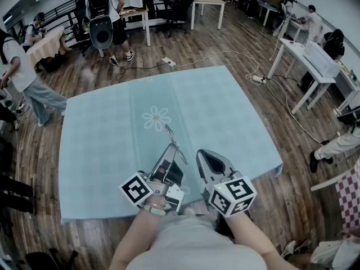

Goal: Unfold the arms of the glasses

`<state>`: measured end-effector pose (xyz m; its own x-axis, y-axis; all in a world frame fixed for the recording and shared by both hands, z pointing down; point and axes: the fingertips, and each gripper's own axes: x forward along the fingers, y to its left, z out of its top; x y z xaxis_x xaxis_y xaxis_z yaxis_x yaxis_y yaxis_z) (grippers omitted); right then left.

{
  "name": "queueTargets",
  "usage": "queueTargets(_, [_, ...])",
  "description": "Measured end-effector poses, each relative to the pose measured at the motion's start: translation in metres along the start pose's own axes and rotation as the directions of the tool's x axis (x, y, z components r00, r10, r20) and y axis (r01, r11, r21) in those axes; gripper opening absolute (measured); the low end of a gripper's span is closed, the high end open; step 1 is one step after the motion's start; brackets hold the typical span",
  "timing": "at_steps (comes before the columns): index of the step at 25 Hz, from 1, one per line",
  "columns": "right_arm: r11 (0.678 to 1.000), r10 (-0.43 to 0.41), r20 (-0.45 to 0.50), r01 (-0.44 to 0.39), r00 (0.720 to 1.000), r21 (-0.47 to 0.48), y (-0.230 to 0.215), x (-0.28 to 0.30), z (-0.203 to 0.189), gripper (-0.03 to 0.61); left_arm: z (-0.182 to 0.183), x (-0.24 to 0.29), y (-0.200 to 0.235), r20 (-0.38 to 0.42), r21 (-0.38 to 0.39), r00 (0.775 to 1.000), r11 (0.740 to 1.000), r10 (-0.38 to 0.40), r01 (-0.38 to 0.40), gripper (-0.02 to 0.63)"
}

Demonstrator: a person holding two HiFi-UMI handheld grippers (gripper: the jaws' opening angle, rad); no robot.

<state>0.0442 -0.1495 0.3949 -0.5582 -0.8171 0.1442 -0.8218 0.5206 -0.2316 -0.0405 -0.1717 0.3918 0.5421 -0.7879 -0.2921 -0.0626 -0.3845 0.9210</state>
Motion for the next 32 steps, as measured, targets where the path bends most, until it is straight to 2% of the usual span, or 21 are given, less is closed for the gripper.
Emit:
queueTargets(12, [0.999,0.025,0.033,-0.025,0.999,0.020,0.0024,0.0025,0.0038,0.008,-0.0014,0.0020,0.0006,-0.015,-0.006,1.000,1.000,0.001,-0.001,0.010])
queueTargets(27, [1.000,0.024,0.025,-0.023,0.999,-0.012,0.0068,0.0085,0.0041,0.008,0.0055,0.0021,0.0003,-0.026,-0.002,1.000,1.000,0.000,0.000,0.010])
queueTargets(32, [0.999,0.017,0.027,-0.016,1.000,-0.029,0.0053,0.0077,0.0084,0.008,0.0036,0.0048,-0.0025,-0.068,0.009,0.998,1.000,-0.005,0.006,0.010])
